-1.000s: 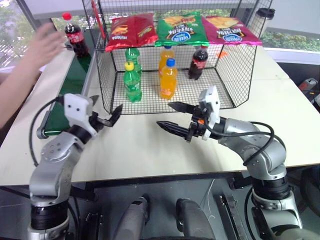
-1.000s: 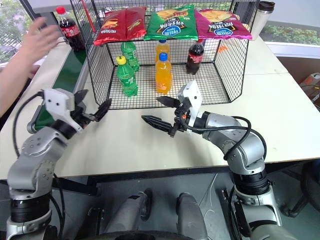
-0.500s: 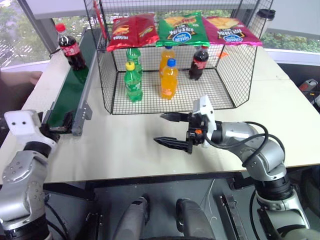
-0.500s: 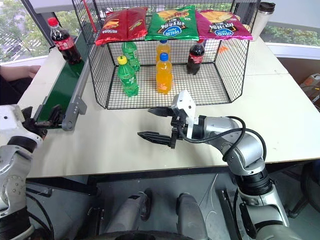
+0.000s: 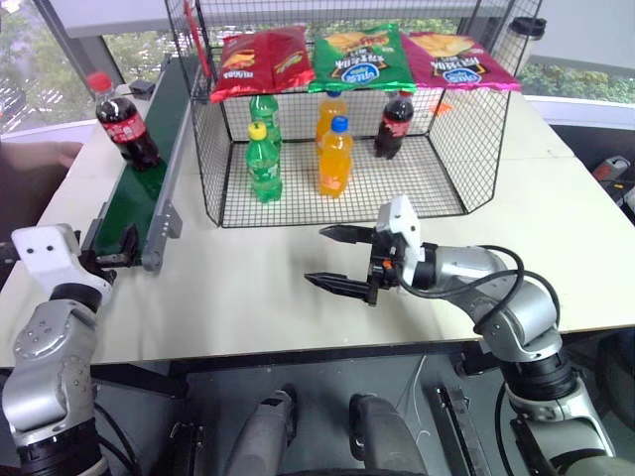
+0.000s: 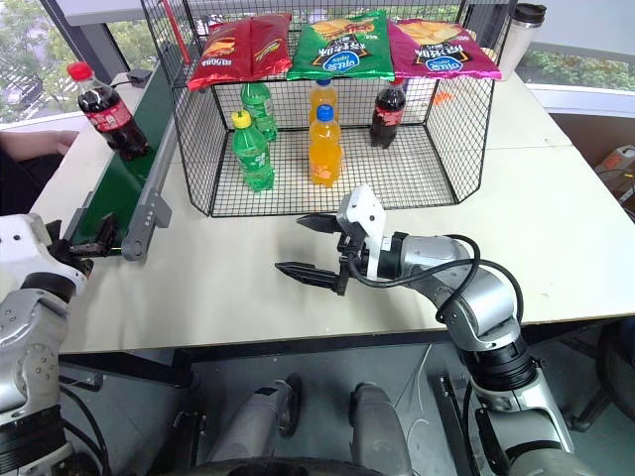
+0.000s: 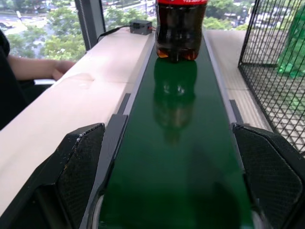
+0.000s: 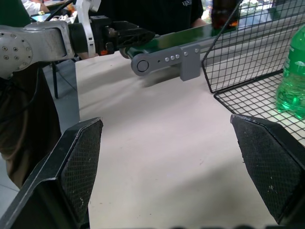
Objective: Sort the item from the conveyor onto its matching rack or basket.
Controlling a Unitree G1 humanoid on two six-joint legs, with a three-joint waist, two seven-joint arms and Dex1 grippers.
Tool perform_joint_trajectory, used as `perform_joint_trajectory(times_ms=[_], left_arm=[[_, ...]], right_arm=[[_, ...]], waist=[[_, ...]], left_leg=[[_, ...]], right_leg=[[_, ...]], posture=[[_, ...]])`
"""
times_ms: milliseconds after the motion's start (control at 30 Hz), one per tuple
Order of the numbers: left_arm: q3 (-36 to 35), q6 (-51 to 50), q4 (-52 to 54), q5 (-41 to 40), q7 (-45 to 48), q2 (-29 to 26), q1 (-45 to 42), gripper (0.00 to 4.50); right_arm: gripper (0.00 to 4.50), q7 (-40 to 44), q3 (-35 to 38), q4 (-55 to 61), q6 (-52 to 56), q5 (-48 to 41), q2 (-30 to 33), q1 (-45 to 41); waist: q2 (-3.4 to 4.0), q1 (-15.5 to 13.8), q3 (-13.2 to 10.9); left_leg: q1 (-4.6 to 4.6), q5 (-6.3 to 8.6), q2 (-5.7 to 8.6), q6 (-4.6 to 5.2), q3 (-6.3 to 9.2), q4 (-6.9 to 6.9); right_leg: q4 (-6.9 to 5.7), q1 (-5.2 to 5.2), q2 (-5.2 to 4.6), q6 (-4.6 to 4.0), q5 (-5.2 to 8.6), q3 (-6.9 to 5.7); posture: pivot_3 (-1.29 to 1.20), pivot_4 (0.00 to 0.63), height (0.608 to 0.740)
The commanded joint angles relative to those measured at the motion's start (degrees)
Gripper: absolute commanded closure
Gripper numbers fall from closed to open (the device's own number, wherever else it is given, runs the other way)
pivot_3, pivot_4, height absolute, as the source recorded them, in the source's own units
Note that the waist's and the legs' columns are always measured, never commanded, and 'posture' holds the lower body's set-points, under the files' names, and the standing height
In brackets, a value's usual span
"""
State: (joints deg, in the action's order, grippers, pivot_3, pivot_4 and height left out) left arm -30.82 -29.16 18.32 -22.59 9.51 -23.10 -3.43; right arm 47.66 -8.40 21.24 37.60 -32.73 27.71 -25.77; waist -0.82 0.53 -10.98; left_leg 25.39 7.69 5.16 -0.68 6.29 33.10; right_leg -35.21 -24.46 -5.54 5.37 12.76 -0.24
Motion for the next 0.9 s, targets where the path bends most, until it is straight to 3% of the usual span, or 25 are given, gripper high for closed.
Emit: perform_joint_trajectory(times_ms=[33,867,900], left_arm=[[0.3,1.9,0.6,0.7,-0.5,-0.5,-1.1,0.00],[1.4,3.3,-3.8,3.2,-1.6,-1.0,-2.2,0.00],[2.1,3.3,-4.3,4.0,-1.5,-1.3,-1.9,0.25]], right_arm=[[0.08,-0.4,0.6,2.7,0.0,-0.7,-0.2,-0.4],[0.08,-0.3,1.1,2.5,-0.7,0.1,0.9,0.8],[0.02,-0.4,1.2,2.4,-0.9,0.4,0.9,0.8]], waist=[[0.00,0.0,0.0],[0.00,0.0,0.0],[0.00,0.0,0.0]], left_leg=[[0.00,0.00,0.00,0.00,0.00,0.00],[0.00,0.00,0.00,0.00,0.00,0.00],[0.00,0.00,0.00,0.00,0.00,0.00]], right_leg=[[0.00,0.00,0.00,0.00,0.00,0.00],[0.00,0.00,0.00,0.00,0.00,0.00],[0.00,0.00,0.00,0.00,0.00,0.00]], posture=[[0.00,0.150,0.738],[0.00,0.150,0.738],[0.00,0.150,0.738]])
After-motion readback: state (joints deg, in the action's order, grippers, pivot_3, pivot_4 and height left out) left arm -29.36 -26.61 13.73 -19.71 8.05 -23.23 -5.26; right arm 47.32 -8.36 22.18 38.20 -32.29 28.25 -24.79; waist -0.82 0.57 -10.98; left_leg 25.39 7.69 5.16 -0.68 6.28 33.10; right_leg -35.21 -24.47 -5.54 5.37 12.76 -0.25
